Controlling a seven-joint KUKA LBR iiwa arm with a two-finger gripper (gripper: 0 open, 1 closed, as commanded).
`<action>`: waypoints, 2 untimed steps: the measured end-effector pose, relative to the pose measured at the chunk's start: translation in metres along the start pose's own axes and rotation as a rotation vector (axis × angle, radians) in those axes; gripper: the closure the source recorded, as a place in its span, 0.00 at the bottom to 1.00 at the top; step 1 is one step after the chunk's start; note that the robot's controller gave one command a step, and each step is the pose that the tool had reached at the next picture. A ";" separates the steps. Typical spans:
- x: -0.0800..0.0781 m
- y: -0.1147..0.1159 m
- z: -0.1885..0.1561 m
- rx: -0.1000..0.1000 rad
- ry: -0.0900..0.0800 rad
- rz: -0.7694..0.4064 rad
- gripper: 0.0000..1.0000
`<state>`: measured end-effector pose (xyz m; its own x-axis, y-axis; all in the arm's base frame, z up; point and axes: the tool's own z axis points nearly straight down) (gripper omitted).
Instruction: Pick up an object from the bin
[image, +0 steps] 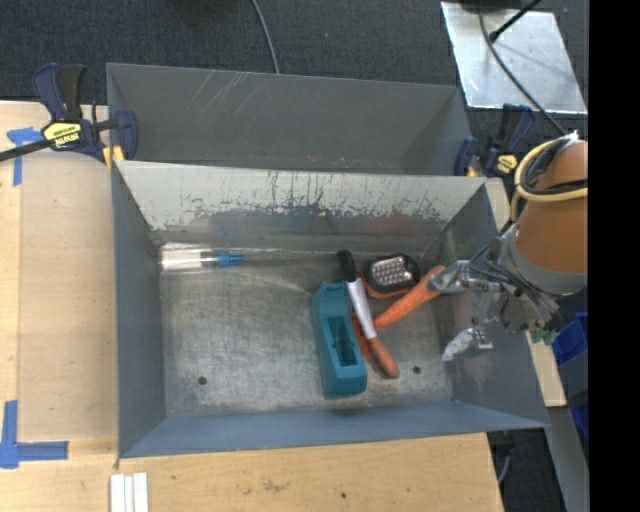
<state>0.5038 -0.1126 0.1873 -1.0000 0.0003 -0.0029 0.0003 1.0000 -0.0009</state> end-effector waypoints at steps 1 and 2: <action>-0.044 -0.005 0.063 0.002 -0.007 -0.093 0.00; -0.095 -0.005 0.053 0.002 -0.008 -0.170 0.00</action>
Offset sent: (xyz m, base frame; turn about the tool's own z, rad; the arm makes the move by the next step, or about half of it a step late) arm 0.0916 -0.0038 -0.0565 -0.1718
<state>0.5991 -0.1173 0.1349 -0.9855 -0.1692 -0.0110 -0.1692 0.9856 -0.0038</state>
